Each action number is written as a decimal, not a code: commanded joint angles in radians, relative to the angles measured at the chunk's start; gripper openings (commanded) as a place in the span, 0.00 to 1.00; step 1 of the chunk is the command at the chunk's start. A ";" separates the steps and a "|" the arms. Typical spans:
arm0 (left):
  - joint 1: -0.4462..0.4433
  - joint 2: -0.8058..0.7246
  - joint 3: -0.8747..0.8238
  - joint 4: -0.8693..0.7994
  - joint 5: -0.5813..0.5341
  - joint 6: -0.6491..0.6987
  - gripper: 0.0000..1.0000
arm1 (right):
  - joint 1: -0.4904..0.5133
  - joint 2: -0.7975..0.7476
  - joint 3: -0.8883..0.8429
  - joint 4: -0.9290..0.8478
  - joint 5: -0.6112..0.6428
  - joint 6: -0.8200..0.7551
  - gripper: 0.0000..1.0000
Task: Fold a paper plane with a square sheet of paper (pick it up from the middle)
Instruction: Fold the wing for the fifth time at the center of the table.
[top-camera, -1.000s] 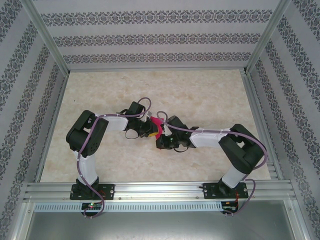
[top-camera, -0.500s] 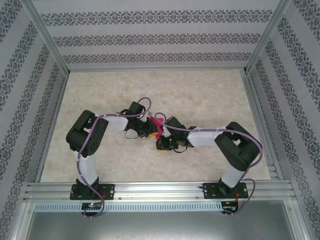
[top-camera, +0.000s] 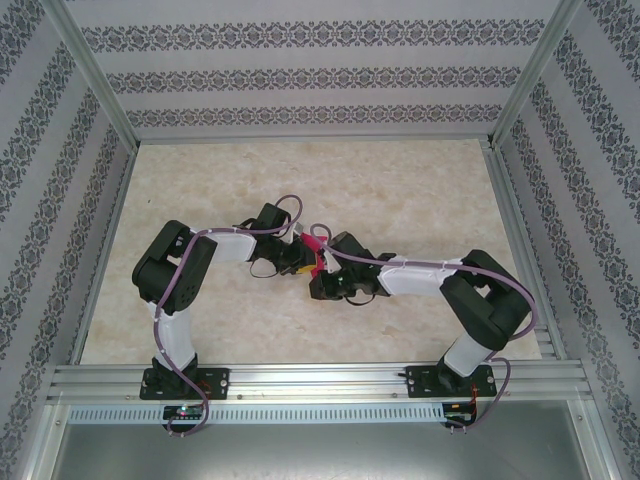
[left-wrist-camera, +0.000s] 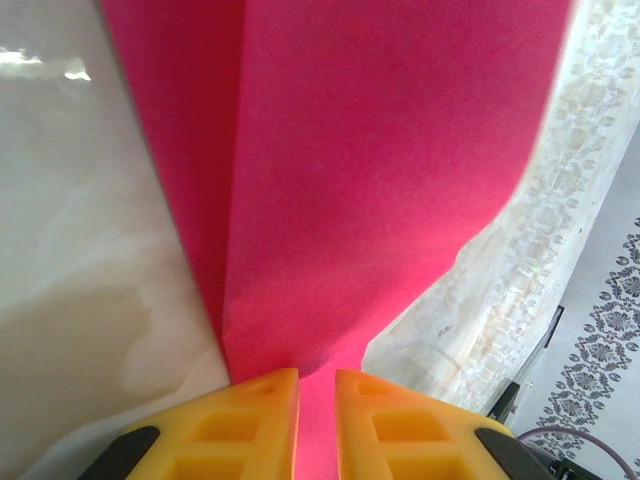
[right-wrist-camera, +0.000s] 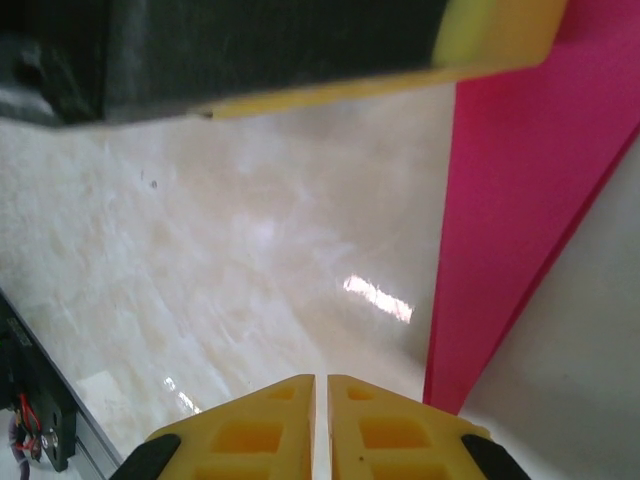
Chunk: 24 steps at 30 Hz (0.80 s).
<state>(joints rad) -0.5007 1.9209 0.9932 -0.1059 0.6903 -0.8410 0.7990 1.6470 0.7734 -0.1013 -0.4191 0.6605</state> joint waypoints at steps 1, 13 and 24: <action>-0.008 0.007 -0.002 -0.040 -0.038 0.026 0.19 | 0.012 0.008 0.015 -0.016 0.027 0.000 0.12; -0.005 -0.003 -0.023 -0.038 -0.036 0.043 0.19 | -0.037 -0.019 -0.083 0.145 -0.039 0.091 0.13; -0.004 -0.008 -0.025 -0.032 -0.036 0.039 0.18 | -0.033 0.055 -0.086 0.104 -0.017 0.085 0.12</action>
<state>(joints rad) -0.5007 1.9209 0.9909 -0.1055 0.6907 -0.8192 0.7635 1.6836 0.6979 0.0132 -0.4366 0.7429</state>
